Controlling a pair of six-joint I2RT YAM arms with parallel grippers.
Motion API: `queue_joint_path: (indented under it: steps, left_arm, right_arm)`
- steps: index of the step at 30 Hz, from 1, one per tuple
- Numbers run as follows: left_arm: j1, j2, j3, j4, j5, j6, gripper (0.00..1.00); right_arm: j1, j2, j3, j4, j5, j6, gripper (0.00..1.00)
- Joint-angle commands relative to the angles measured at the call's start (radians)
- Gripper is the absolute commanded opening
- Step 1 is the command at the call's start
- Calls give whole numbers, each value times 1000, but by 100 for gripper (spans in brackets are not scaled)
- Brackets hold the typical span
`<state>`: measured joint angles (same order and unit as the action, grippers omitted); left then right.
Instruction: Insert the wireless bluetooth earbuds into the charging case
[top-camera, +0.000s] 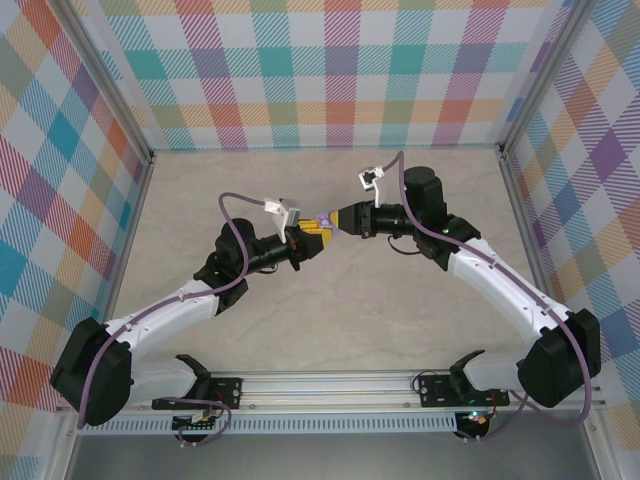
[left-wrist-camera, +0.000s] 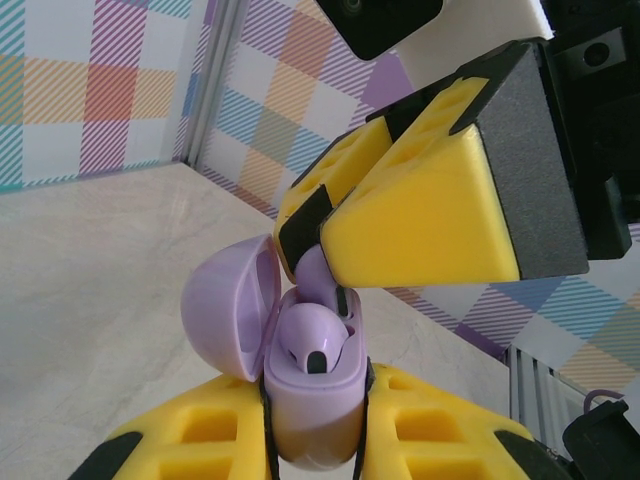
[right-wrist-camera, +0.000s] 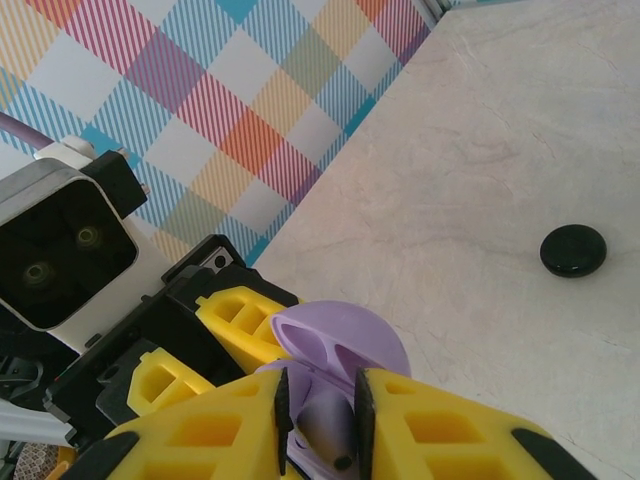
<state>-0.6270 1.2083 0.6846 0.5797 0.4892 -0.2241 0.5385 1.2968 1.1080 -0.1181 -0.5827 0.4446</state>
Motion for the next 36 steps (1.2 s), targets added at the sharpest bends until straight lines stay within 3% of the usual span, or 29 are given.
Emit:
queue_joint_path:
  steps: [1,6,14,21,31,36]
  left_arm:
    - [-8,-30,32,41,13,-9,10]
    - [-8,-33,33,32,16,-3,10]
    - [-8,-46,38,-25,11,27,10]
    - [-10,-67,43,-61,14,55,10]
    - [-9,-77,49,-114,22,85,9]
    - [-10,-72,47,-70,81,75,8]
  right_arm:
    - [6,5,33,-30,-2,-27,30]
    - [7,6,41,-35,3,-28,35]
    - [6,-20,47,-68,79,-42,52]
    - [6,-41,61,-129,214,-56,55]
    - [-21,-67,45,-187,250,-81,55]
    - [-58,-48,37,-206,184,-87,39]
